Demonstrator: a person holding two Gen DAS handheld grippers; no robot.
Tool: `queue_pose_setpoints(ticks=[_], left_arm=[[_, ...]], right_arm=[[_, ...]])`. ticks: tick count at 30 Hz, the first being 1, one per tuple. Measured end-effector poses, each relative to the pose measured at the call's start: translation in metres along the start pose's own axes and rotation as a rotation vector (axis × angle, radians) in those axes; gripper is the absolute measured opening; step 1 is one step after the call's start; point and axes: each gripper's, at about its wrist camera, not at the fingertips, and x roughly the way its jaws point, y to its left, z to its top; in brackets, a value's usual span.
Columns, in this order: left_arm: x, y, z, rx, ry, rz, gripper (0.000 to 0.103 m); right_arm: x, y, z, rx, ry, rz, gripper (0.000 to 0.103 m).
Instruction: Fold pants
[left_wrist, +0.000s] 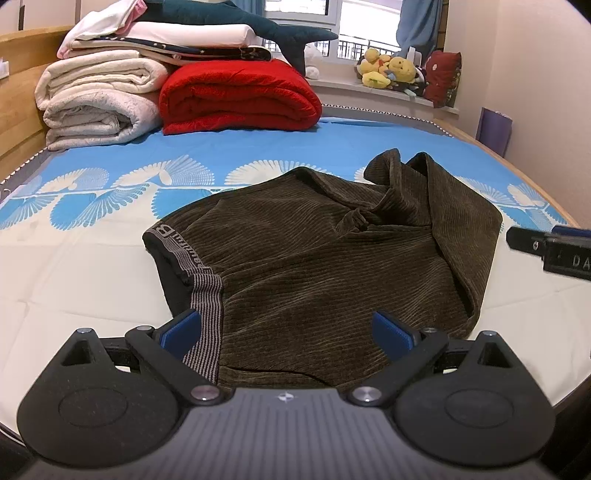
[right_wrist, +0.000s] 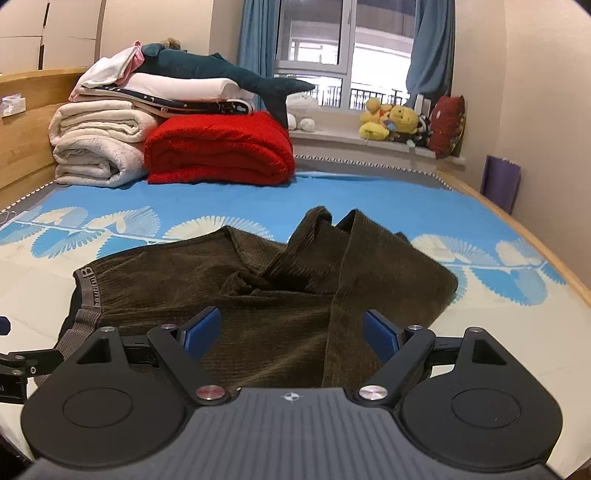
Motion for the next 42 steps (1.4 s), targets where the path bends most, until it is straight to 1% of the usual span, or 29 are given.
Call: queue_pose_setpoints(ticks=[4,12,13,19,20,26,27,34,35,36,37,38,39,40,41,42], left_arm=[[0.001,0.001,0.002,-0.008,0.006,0.000,0.100],[0.002,0.003,0.002,-0.018,0.005,-0.009,0.100],[0.001,0.002,0.004,-0.040,0.018,-0.027,0.100],[0.001,0.003,0.004,-0.042,0.023,-0.032,0.100],[0.001,0.001,0.003,-0.024,0.019,-0.016,0.100],[0.000,0.000,0.003,-0.024,0.017,-0.022,0.100],[0.003,-0.001,0.003,0.006,-0.007,0.003,0.100],[0.002,-0.002,0.004,0.012,-0.013,0.002,0.100],[0.001,-0.002,0.005,0.016,-0.019,0.002,0.099],[-0.001,-0.002,0.008,0.026,-0.040,-0.001,0.097],[-0.003,-0.003,0.012,0.044,-0.054,0.000,0.087],[-0.004,-0.002,0.017,0.070,-0.066,0.002,0.070],[-0.004,-0.001,0.025,0.104,-0.069,-0.001,0.061],[-0.004,0.001,0.033,0.135,-0.089,-0.009,0.046],[-0.001,0.005,0.042,0.169,-0.090,-0.016,0.037],[0.001,0.009,0.052,0.199,-0.106,-0.020,0.035]], right_arm=[[0.005,0.001,-0.003,-0.011,0.037,-0.012,0.085],[0.010,-0.002,-0.007,-0.005,0.075,-0.030,0.085],[0.010,-0.002,-0.007,-0.005,0.079,-0.030,0.085],[0.011,-0.001,-0.007,-0.009,0.087,-0.033,0.085],[0.012,0.000,-0.007,-0.009,0.089,-0.033,0.085],[0.012,-0.002,-0.007,-0.007,0.092,-0.036,0.085],[0.012,-0.002,-0.006,-0.006,0.092,-0.037,0.085],[0.012,-0.004,-0.007,0.002,0.091,-0.049,0.085],[0.010,-0.004,-0.006,0.003,0.084,-0.050,0.085],[0.009,-0.005,-0.004,0.005,0.070,-0.048,0.083],[0.007,-0.006,-0.003,0.005,0.056,-0.050,0.080],[0.006,-0.008,0.000,0.005,0.037,-0.055,0.078],[0.005,-0.010,0.001,0.006,0.020,-0.059,0.074],[0.005,-0.014,0.004,0.007,0.003,-0.055,0.066],[0.006,-0.018,0.007,0.008,-0.007,-0.048,0.061],[0.008,-0.023,0.011,0.012,-0.015,-0.044,0.052]])
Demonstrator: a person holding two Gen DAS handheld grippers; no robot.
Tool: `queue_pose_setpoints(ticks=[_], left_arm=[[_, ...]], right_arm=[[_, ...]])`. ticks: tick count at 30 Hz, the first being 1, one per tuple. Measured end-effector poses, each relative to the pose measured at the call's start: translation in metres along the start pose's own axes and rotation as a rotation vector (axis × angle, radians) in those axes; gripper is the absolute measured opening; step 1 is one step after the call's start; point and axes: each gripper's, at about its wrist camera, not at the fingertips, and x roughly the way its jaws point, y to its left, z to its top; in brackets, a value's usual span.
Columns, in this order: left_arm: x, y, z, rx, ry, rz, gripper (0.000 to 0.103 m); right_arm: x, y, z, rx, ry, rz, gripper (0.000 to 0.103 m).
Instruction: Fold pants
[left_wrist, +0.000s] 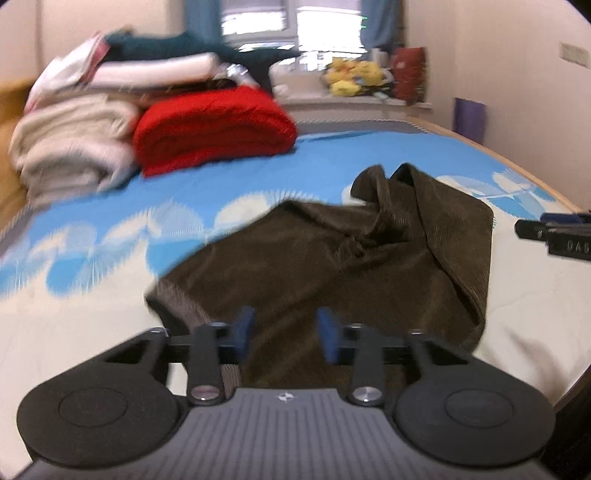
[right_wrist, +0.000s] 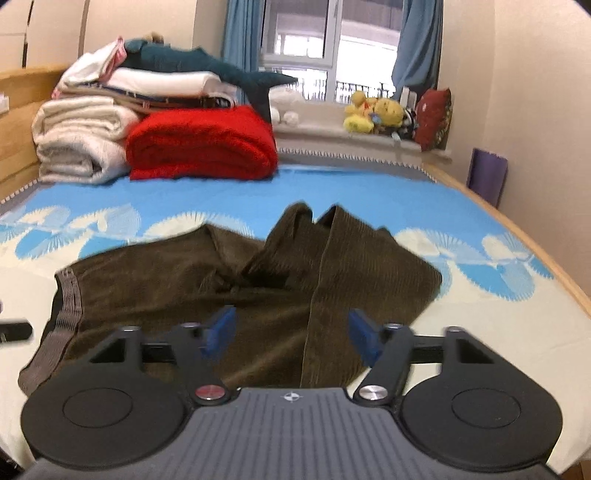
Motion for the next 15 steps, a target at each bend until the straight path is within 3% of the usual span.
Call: queue_pose_setpoints(ticks=[3,5,6,8,9,13,15], left_arm=[[0.019,0.026,0.015,0.051,-0.008,-0.013,0.035],[0.041,0.051,0.011,0.007,0.032,-0.009,0.035],[0.055,0.067,0.003,-0.055,0.064,0.008,0.035],[0.086,0.097,-0.003,-0.206,0.247,0.065,0.034],[0.095,0.116,-0.004,-0.321,0.280,0.073,0.034],[0.118,0.166,-0.018,-0.618,0.386,0.056,0.035],[0.130,0.178,-0.026,-0.721,0.443,0.030,0.044]], right_arm=[[0.014,-0.019,0.011,0.013,-0.002,-0.002,0.043],[0.030,-0.032,0.017,0.022,0.010,-0.021,0.043],[0.038,-0.038,0.020,0.030,0.023,-0.028,0.043],[0.062,-0.053,0.021,0.056,0.074,-0.032,0.043],[0.073,-0.059,0.021,0.069,0.098,-0.040,0.043],[0.112,-0.079,0.016,0.143,0.189,-0.057,0.043],[0.129,-0.080,0.015,0.157,0.226,-0.061,0.044]])
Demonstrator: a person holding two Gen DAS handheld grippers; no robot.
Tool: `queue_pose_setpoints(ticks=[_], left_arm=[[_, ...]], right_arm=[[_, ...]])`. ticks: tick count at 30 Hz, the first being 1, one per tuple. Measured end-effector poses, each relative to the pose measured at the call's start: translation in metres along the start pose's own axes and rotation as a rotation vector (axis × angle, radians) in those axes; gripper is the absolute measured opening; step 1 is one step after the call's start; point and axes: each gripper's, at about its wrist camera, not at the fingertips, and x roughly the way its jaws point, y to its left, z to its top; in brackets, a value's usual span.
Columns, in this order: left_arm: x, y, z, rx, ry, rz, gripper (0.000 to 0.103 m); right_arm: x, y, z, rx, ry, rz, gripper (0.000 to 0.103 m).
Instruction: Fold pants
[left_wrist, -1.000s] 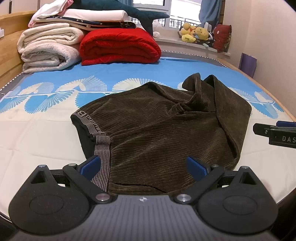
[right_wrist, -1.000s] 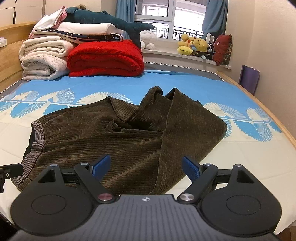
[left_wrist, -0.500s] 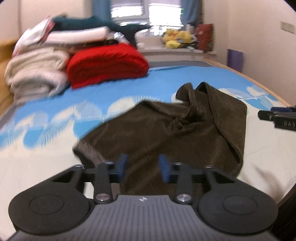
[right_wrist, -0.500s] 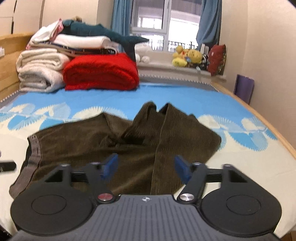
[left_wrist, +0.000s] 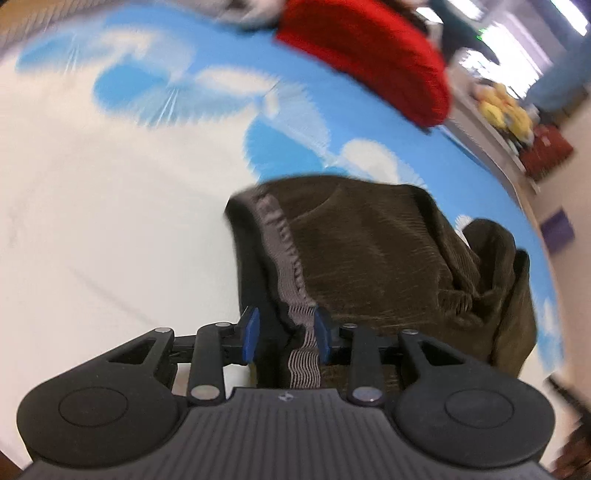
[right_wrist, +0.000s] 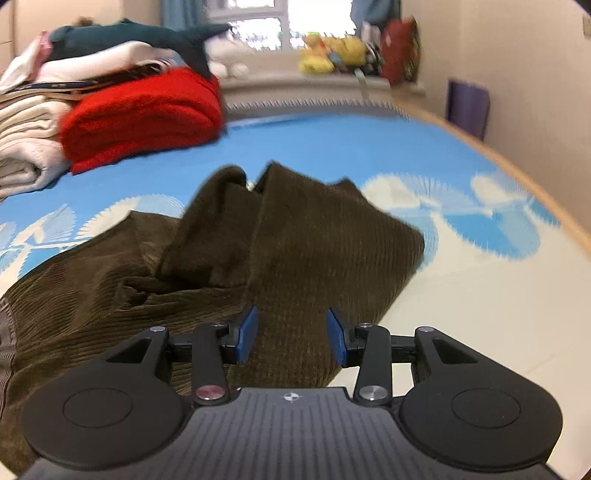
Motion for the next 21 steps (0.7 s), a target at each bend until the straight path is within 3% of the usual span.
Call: queue_pose_setpoints(ticks=[1,2,6,8,13,16,18,20,21], left_arm=[[0.008,0.004,0.002,-0.041,0.037,0.000,0.059],[0.014,0.007,0.002,-0.067,0.057,-0.005,0.067],[0.031,-0.005,-0.003,-0.041,0.135,0.007,0.073],[0.044,-0.015,-0.007,0.017,0.161,0.001,0.080],[0.075,-0.039,-0.031,0.199,0.276,0.125,0.080],[0.083,-0.043,-0.039,0.241,0.287,0.128,0.080],[0.084,-0.043,-0.044,0.257,0.291,0.129,0.079],[0.085,-0.042,-0.048,0.270,0.285,0.118,0.069],[0.083,-0.042,-0.050,0.278,0.284,0.104,0.064]], right_arm=[[0.007,0.002,0.000,-0.006,0.020,-0.004,0.045],[0.015,0.005,0.000,-0.016,0.041,-0.008,0.046],[0.040,0.020,0.001,-0.071,0.112,0.021,0.065],[0.053,0.029,0.001,-0.107,0.155,0.025,0.066],[0.082,0.053,-0.006,-0.201,0.251,0.010,0.067],[0.096,0.067,-0.019,-0.323,0.302,-0.045,0.066],[0.099,0.070,-0.026,-0.381,0.305,-0.067,0.063],[0.095,0.067,-0.027,-0.384,0.296,-0.049,0.042],[0.092,0.064,-0.027,-0.378,0.296,-0.035,0.019]])
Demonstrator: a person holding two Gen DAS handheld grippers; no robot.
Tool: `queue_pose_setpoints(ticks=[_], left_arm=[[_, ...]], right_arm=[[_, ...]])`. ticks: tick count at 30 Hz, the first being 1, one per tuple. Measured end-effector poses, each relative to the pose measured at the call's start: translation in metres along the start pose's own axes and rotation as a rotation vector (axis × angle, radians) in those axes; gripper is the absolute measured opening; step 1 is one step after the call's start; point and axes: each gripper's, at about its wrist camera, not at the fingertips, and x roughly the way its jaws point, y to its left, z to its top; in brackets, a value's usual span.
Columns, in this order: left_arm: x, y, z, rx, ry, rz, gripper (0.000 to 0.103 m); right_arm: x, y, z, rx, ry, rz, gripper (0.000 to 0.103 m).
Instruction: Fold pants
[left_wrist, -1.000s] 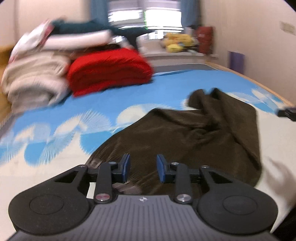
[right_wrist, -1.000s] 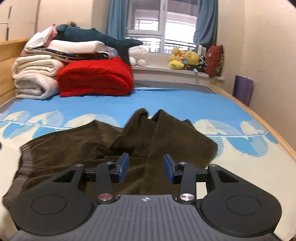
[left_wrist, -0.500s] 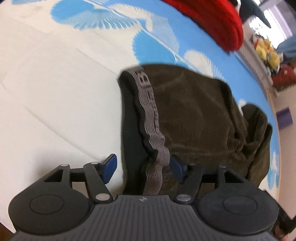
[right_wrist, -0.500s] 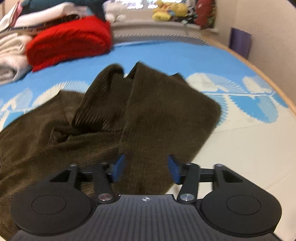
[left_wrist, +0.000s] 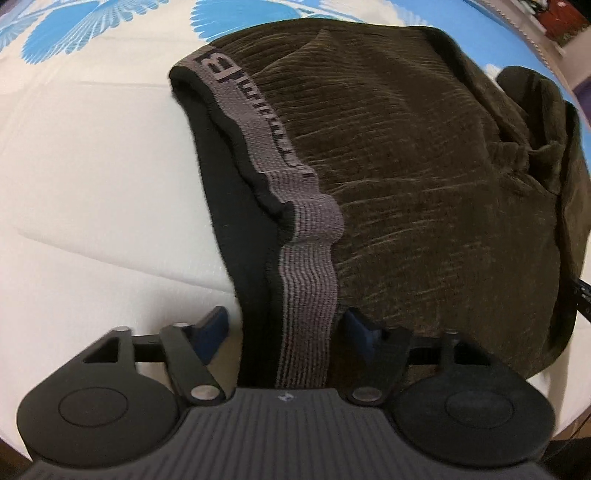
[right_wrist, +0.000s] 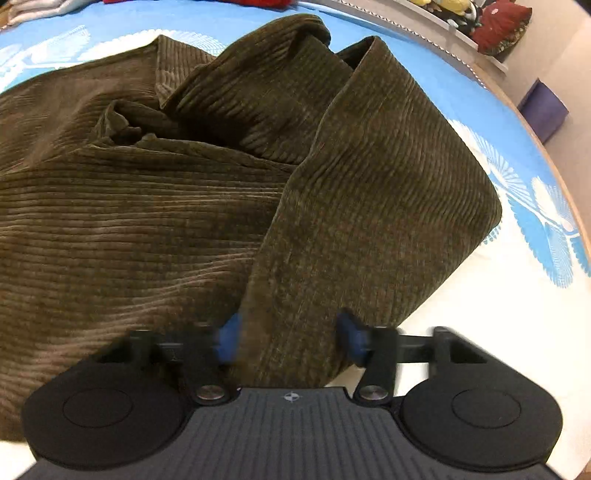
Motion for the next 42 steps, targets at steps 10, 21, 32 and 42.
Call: queue_pose_setpoints(ticks=[10,21,32,42], left_arm=[[-0.048,0.010,-0.008,0.010,-0.193,-0.039,0.021],[-0.073,0.054,-0.018,-0.070,-0.185,0.148,0.020],[-0.053,0.047,-0.008,-0.106,-0.118,0.169,0.054],[-0.036,0.042,-0.001,-0.094,-0.111,0.170,0.058]], right_arm=[[-0.054,-0.047,-0.031,0.113,-0.097,0.116,0.007],[-0.080,-0.008,-0.073,-0.173,0.061,0.524,0.009],[-0.085,-0.056,-0.010,0.219,-0.156,0.382,0.042],[-0.014,0.003,0.032,0.192,-0.080,0.180,0.047]])
